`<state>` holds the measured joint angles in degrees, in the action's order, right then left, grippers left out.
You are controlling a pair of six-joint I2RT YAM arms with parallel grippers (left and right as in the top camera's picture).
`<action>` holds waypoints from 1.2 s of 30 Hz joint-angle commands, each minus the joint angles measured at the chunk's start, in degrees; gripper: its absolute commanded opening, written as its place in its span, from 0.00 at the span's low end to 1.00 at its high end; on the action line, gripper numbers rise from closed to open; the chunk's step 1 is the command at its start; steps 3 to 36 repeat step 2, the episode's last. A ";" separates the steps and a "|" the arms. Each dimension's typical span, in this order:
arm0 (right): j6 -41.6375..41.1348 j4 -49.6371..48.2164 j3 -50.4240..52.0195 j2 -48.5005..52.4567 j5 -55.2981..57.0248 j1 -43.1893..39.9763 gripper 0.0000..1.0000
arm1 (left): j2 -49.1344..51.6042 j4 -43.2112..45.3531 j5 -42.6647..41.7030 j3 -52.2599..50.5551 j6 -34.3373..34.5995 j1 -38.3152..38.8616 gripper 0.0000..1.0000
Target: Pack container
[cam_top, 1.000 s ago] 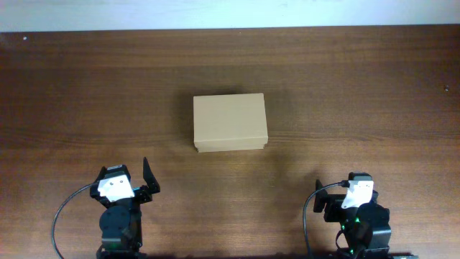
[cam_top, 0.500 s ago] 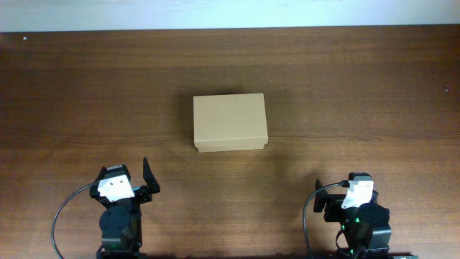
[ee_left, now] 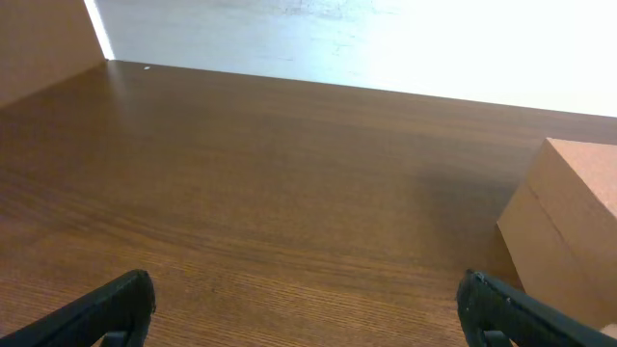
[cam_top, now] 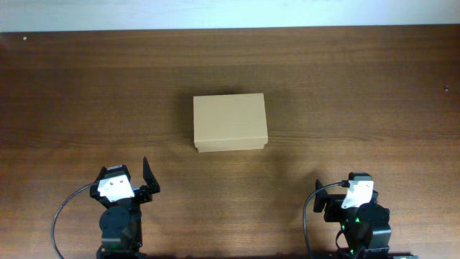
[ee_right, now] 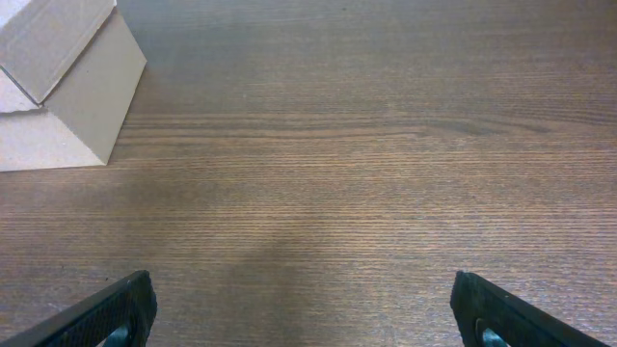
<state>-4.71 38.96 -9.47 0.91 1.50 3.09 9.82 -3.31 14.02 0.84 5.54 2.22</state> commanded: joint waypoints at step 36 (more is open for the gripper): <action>-0.24 0.02 0.42 -0.66 0.50 0.26 0.99 | -0.59 0.07 0.79 -0.37 -0.48 -0.26 1.00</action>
